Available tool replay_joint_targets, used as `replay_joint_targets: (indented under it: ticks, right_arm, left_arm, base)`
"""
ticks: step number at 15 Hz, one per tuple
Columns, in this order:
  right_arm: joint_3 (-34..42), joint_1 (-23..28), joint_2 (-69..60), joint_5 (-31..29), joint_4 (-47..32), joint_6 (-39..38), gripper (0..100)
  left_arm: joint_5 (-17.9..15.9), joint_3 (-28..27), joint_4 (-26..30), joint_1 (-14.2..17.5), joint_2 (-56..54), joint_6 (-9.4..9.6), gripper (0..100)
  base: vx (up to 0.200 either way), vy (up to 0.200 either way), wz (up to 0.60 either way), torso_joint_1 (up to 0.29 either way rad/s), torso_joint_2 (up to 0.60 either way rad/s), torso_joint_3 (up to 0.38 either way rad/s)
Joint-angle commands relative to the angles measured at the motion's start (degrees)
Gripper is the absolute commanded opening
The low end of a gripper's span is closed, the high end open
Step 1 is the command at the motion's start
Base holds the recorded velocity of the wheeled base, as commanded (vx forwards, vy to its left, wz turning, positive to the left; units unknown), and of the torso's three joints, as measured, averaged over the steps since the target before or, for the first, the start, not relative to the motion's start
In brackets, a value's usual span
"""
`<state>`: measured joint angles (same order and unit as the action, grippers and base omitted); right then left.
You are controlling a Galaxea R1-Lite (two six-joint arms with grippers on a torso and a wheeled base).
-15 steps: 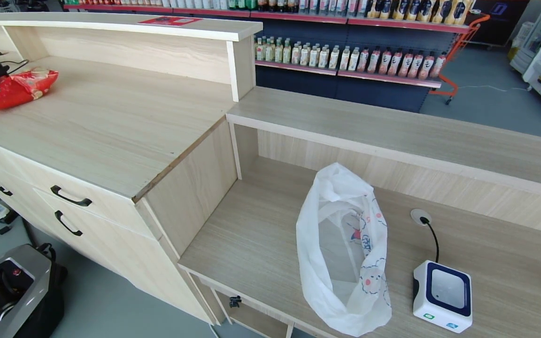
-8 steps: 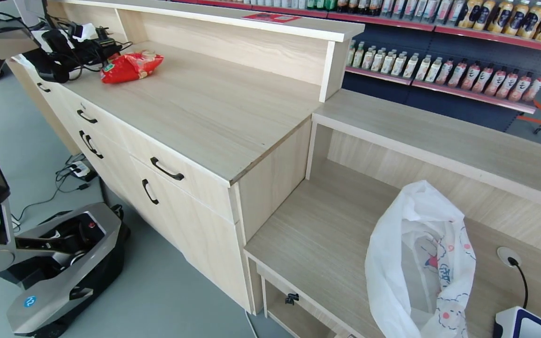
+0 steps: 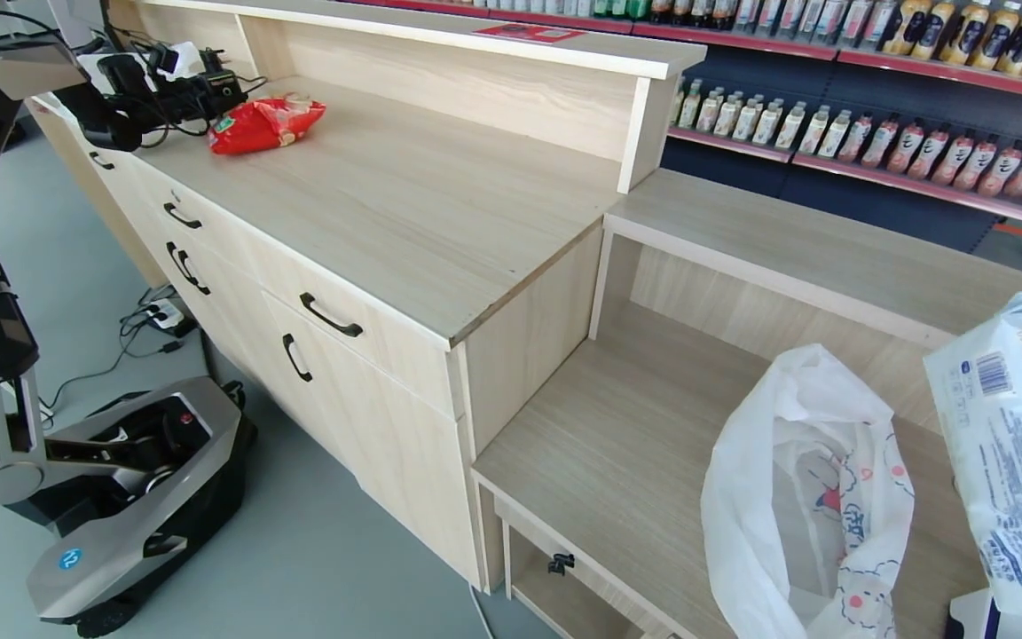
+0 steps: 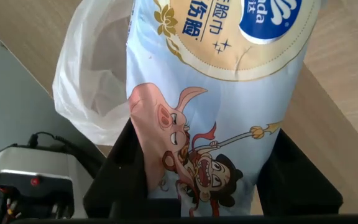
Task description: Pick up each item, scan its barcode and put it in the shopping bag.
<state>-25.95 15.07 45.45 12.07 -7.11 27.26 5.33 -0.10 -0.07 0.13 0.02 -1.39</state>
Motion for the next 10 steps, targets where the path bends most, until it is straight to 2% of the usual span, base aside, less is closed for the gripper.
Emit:
replay_joint_targets:
  ticks: [1,4,7,10]
  right_arm:
    - [-2.3,0.0,12.1,4.5,0.9,0.4,0]
    - [-6.7,-0.4,20.7,7.9,1.0,8.8,0]
    - [-7.7,1.6,28.2,7.9,6.1,18.4,0]
    - [-7.0,2.4,29.3,7.9,5.7,19.9,0]
  left_arm:
    - [-0.1,0.0,0.0,0.0,0.0,-0.02,100]
    - [0.0,0.0,0.0,0.0,0.0,-0.02,100]
    - [-0.1,0.0,0.0,0.0,0.0,-0.02,100]
    - [-0.1,0.0,0.0,0.0,0.0,-0.02,100]
  base:
    - [0.0,0.0,0.0,0.0,0.0,0.0]
    - [0.0,0.0,0.0,0.0,0.0,0.0]
    - [0.0,0.0,0.0,0.0,0.0,0.0]
    - [0.0,0.0,0.0,0.0,0.0,0.0]
